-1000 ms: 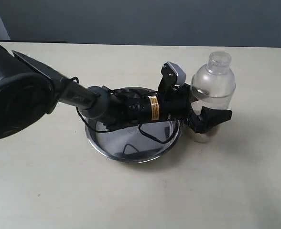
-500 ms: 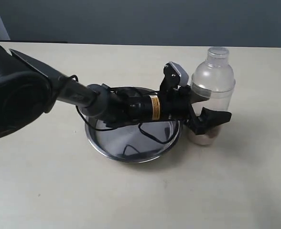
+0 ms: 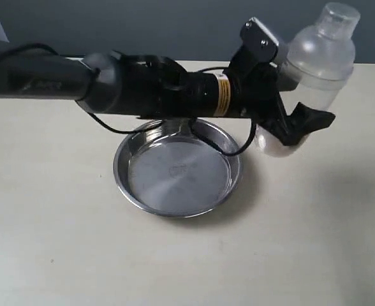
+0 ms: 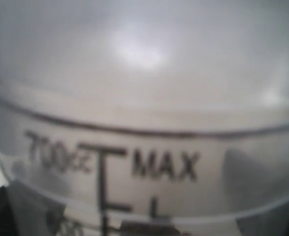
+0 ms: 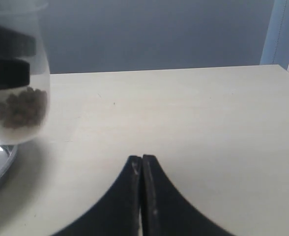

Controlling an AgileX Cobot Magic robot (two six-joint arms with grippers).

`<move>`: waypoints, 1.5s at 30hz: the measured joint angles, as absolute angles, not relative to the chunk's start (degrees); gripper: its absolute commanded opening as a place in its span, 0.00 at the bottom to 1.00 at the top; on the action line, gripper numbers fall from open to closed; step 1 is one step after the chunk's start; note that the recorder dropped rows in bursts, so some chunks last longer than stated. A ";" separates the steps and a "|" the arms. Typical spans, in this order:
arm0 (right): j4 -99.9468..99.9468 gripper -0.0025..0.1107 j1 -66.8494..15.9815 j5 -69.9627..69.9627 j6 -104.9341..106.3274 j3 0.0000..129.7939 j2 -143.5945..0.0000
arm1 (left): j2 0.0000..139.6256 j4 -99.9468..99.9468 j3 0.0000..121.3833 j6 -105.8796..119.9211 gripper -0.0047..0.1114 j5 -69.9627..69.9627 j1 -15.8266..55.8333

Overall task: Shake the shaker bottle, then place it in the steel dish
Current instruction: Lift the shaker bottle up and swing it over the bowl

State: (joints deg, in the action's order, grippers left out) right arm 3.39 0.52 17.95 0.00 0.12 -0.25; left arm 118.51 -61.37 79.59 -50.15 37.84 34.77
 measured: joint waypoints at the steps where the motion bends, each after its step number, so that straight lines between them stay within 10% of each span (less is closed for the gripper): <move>1: 3.39 0.02 0.52 17.95 0.00 0.12 -0.25 | 116.93 -62.71 79.59 -50.28 0.04 37.41 34.77; 34: 3.49 0.02 0.52 17.95 0.00 0.12 -0.25 | 93.71 -56.16 49.25 -51.72 0.04 26.08 26.22; 45: 3.49 0.02 0.52 17.95 0.00 0.12 -0.25 | 82.55 -40.40 61.87 -34.69 0.04 16.93 26.22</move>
State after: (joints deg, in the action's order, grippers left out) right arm 3.49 0.52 17.95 0.00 0.12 -0.25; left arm 82.55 -40.40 61.87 -34.69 16.93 26.22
